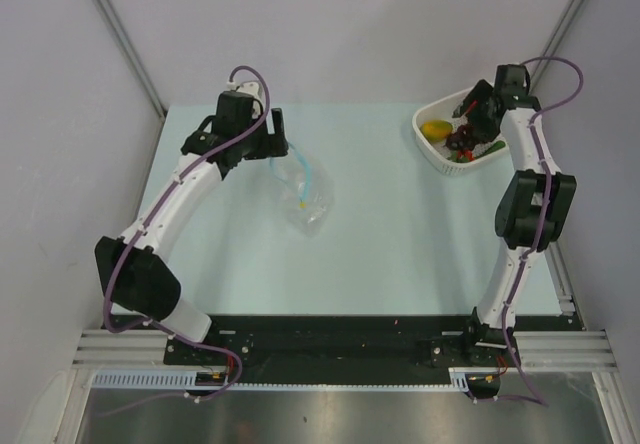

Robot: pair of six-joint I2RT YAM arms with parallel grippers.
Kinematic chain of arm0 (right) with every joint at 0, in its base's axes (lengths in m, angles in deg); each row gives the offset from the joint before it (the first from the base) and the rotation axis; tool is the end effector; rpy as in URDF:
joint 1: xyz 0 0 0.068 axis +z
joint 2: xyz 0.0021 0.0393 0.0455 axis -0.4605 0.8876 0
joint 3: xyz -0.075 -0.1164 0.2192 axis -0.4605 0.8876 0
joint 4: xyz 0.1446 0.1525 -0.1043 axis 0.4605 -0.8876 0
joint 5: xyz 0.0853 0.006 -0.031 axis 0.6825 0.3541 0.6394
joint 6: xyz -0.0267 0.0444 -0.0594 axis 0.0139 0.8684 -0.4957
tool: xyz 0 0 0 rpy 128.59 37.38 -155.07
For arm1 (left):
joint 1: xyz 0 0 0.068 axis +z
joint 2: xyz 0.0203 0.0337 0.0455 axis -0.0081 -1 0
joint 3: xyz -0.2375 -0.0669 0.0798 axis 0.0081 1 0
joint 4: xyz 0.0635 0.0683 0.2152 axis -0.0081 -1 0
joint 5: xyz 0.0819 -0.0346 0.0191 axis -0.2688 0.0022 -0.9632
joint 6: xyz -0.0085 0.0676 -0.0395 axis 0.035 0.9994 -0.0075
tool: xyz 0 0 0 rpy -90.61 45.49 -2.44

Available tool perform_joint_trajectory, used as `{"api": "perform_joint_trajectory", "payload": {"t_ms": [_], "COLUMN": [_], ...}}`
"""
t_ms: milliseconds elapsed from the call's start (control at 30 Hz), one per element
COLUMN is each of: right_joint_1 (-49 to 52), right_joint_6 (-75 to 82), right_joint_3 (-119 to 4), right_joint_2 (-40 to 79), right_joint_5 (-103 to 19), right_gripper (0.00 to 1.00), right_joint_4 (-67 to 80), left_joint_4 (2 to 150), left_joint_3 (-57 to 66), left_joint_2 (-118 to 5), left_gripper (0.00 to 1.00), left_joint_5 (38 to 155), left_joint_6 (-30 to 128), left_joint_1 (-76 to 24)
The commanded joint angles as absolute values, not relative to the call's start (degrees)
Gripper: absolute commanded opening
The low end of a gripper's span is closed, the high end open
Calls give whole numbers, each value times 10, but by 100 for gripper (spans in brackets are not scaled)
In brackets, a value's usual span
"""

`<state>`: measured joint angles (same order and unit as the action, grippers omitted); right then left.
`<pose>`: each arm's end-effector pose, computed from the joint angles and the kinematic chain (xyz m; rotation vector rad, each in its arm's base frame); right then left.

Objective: Open the zip-top bag and remove the fake food

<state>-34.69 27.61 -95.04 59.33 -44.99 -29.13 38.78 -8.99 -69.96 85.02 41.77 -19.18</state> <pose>0.4686 -0.0540 0.2623 0.7233 2.2352 0.3016 0.3256 -0.1121 0.3262 -0.0066 2.2453 -0.2953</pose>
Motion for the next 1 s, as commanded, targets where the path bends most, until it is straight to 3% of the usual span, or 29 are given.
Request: {"api": "perform_joint_trajectory", "payload": {"t_ms": [0, 133, 333, 433, 533, 700, 800, 967], "right_joint_1": [-279, -190, -86, -68, -67, -34, -15, -13], "right_joint_6": [224, 219, 260, 280, 302, 350, 395, 426], "right_joint_3": [-886, -788, -628, -567, -526, -466, -413, -385], "right_joint_2": [456, 373, 242, 157, 35, -113, -233, -370], "right_joint_5": [-492, -514, -540, -566, -558, -504, -493, -469], "right_gripper": [83, 87, 94, 100, 100, 100, 100, 100], "right_joint_4": [-360, -369, -408, -432, -488, -454, -411, -366], "left_joint_4": [368, 354, 382, 445, 548, 730, 837, 826], "left_joint_3": [-132, -172, -161, -90, 56, 218, 321, 376], "left_joint_2": [-684, -697, -647, -582, -497, -363, -233, -34], "left_gripper": [93, 93, 93, 93, 90, 92, 98, 99], "left_joint_5": [801, 791, 879, 932, 1022, 1066, 1056, 949], "left_joint_6": [455, 474, 465, 432, 323, 234, 178, 177], "left_joint_1": [-220, -305, -419, -465, -486, -519, -520, -520]}}
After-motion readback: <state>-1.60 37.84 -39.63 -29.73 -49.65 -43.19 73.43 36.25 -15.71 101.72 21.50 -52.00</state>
